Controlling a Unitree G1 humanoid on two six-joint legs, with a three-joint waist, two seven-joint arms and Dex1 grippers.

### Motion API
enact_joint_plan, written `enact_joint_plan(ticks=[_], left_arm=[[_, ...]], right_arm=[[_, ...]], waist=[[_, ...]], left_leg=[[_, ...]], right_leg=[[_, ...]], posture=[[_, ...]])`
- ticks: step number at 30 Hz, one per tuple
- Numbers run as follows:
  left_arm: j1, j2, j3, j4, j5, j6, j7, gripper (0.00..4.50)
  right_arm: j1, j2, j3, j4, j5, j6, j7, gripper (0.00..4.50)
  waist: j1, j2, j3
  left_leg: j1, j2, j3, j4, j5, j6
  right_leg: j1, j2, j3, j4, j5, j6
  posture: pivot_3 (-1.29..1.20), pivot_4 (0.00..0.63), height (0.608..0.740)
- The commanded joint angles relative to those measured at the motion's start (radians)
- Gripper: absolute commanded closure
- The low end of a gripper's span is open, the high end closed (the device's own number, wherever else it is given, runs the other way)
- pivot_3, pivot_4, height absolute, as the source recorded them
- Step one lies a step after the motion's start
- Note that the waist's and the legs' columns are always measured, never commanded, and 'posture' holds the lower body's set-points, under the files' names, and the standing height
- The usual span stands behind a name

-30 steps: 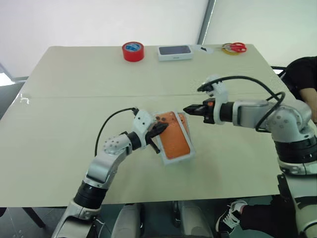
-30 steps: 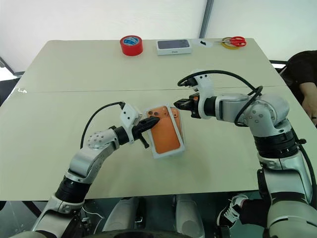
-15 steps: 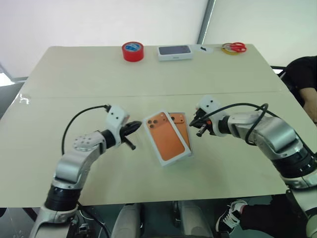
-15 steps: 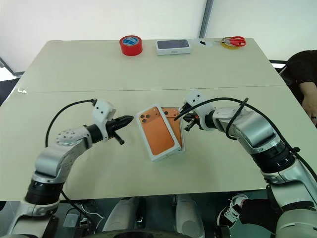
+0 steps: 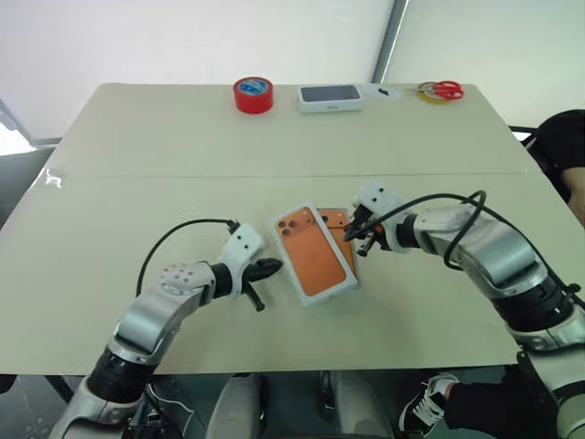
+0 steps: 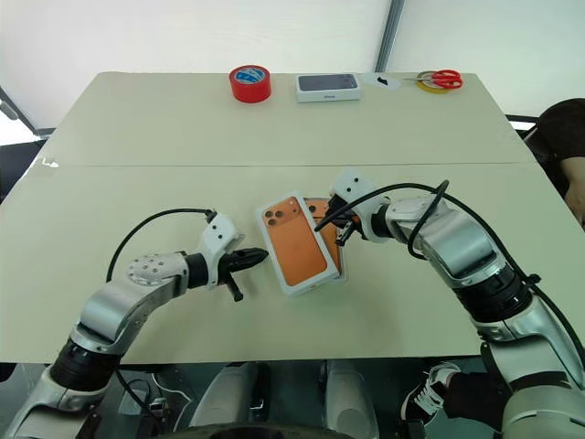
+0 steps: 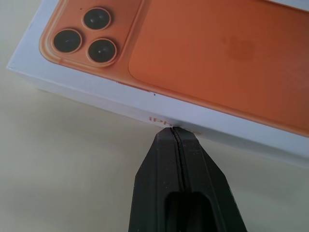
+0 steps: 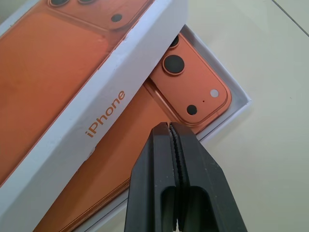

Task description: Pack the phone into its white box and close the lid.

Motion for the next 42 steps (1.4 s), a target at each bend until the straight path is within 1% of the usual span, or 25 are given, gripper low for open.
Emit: enact_joint_plan(ticks=[1, 12, 20, 26, 30, 36, 42], left_arm=[[-0.028, -0.044, -0.02, 0.01, 0.018, 0.001, 0.038, 4.5], [-0.075, -0.17, 0.015, 0.034, -0.015, 0.018, 0.084, 4.5], [-0.095, -0.186, 0.017, 0.061, 0.0, 0.009, 0.09, 4.5], [-0.078, -0.154, 0.046, 0.054, -0.009, 0.024, 0.086, 4.5], [-0.019, -0.095, 0.091, 0.015, -0.031, 0.049, 0.073, 4.5], [0.031, -0.038, 0.127, -0.017, -0.051, 0.067, 0.058, 4.5], [0.042, -0.027, 0.135, -0.043, -0.085, 0.089, 0.054, 4.5]], right_arm=[[0.003, -0.003, -0.014, -0.059, -0.03, -0.015, 0.022, 4.46], [0.027, 0.01, -0.024, -0.105, -0.066, -0.007, 0.064, 4.46], [0.04, 0.012, -0.045, -0.109, -0.076, 0.015, 0.061, 4.46], [0.046, 0.016, -0.055, -0.115, -0.079, 0.028, 0.055, 4.46], [0.044, 0.021, -0.058, -0.109, -0.084, 0.032, 0.046, 4.46], [0.035, 0.029, -0.052, -0.1, -0.087, 0.032, 0.046, 4.46], [0.028, 0.039, -0.046, -0.092, -0.095, 0.027, 0.051, 4.46]], waist=[[0.0, 0.0, 0.0], [0.001, 0.0, 0.0], [0.001, 0.0, 0.0], [0.0, 0.0, 0.0], [-0.004, 0.0, 0.0], [0.0, 0.0, 0.0], [0.0, 0.0, 0.0]], left_leg=[[0.0, 0.0, 0.0, 0.0, 0.0, 0.0], [0.0, 0.0, 0.0, 0.0, 0.0, 0.0], [0.001, 0.0, 0.0, 0.0, 0.0, 0.0], [0.001, 0.0, 0.0, 0.0, 0.0, 0.0], [0.001, 0.0, 0.0, 0.0, 0.0, 0.0], [0.001, 0.0, 0.0, 0.0, 0.0, 0.0], [0.001, 0.0, 0.0, 0.0, 0.0, 0.0]], right_leg=[[0.0, 0.0, 0.0, 0.0, 0.0, 0.0], [0.0, 0.0, 0.0, 0.0, 0.0, 0.0], [0.0, 0.0, 0.0, 0.001, 0.001, 0.001], [0.0, 0.0, 0.0, 0.001, 0.001, 0.001], [0.0, 0.0, 0.0, 0.001, 0.001, 0.001], [0.001, 0.0, 0.0, 0.001, 0.0, 0.0], [0.001, 0.0, 0.0, 0.001, 0.0, 0.0]], posture=[[0.0, 0.15, 0.732], [0.0, 0.15, 0.732], [0.0, 0.15, 0.732], [0.0, 0.15, 0.732], [0.0, 0.15, 0.732], [0.0, 0.15, 0.732], [0.0, 0.15, 0.732]])
